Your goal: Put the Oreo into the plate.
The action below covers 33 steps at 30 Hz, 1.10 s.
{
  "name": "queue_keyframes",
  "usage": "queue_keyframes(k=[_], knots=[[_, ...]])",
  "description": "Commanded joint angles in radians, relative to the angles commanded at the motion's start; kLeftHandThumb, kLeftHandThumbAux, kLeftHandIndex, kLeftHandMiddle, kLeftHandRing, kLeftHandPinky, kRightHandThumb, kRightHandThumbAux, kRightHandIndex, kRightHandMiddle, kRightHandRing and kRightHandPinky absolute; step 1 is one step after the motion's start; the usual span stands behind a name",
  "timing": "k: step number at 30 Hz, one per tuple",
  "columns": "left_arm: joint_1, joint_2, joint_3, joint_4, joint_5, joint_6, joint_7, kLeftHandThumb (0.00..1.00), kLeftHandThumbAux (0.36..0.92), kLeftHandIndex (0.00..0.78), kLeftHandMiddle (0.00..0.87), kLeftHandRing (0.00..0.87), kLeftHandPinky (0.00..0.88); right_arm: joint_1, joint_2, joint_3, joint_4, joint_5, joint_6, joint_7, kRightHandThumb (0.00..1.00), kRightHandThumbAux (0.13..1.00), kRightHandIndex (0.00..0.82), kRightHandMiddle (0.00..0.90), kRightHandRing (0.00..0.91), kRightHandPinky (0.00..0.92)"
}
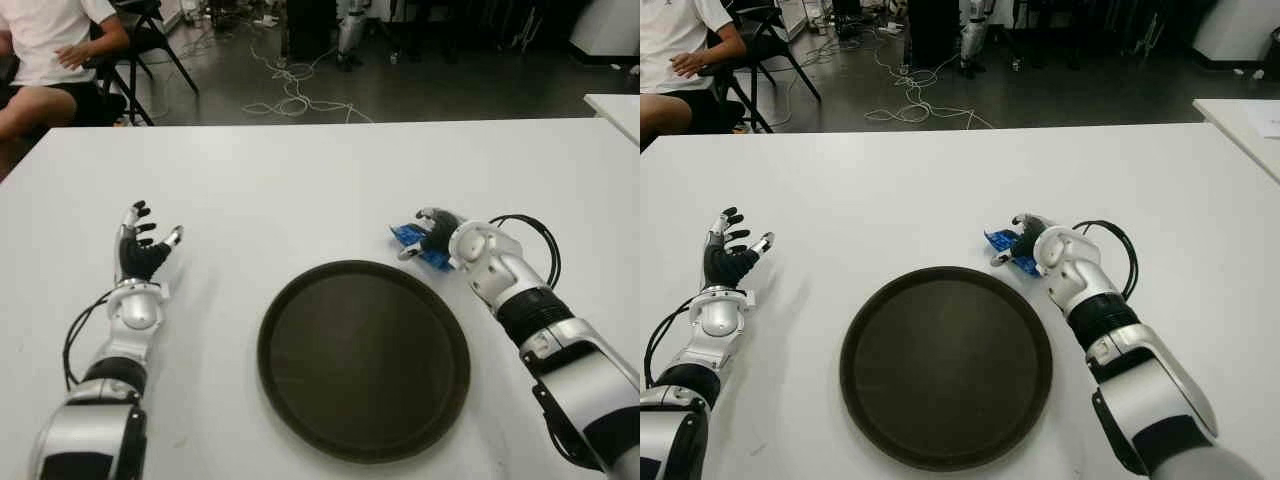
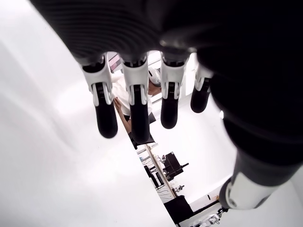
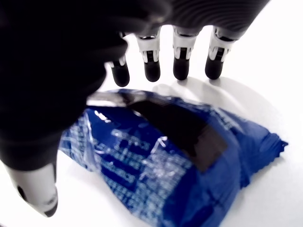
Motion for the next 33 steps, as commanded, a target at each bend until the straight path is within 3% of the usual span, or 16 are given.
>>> queue_keyframes(k=[15, 24, 33], knots=[[0.002, 0.000, 0.006, 0.002, -0.006, -0.007, -0.005, 0.242, 0.676, 0.107, 0.189, 0.233, 0.292, -0.011, -0.002, 0.026, -0.015, -0.015, 0.053, 0.042, 0.000, 0.715, 0.073, 0.095, 0.031, 0.000], [0.001, -0.002, 0.006, 0.000, -0.003, 0.002, 0.008, 0.236, 0.699, 0.097, 0.178, 0.200, 0.215, -0.010, -0.008, 0.037, -0.021, -0.025, 0.057, 0.041, 0.000, 0.720, 0.068, 0.094, 0.034, 0.000], [-0.002, -0.001, 0.002, 0.002, 0.004, 0.009, 0.018, 0.217, 0.690, 0.101, 0.186, 0.218, 0.247, -0.013, -0.019, 0.065, -0.029, -0.053, 0.065, 0.074, 0.000, 0.731, 0.057, 0.083, 0.024, 0.000]])
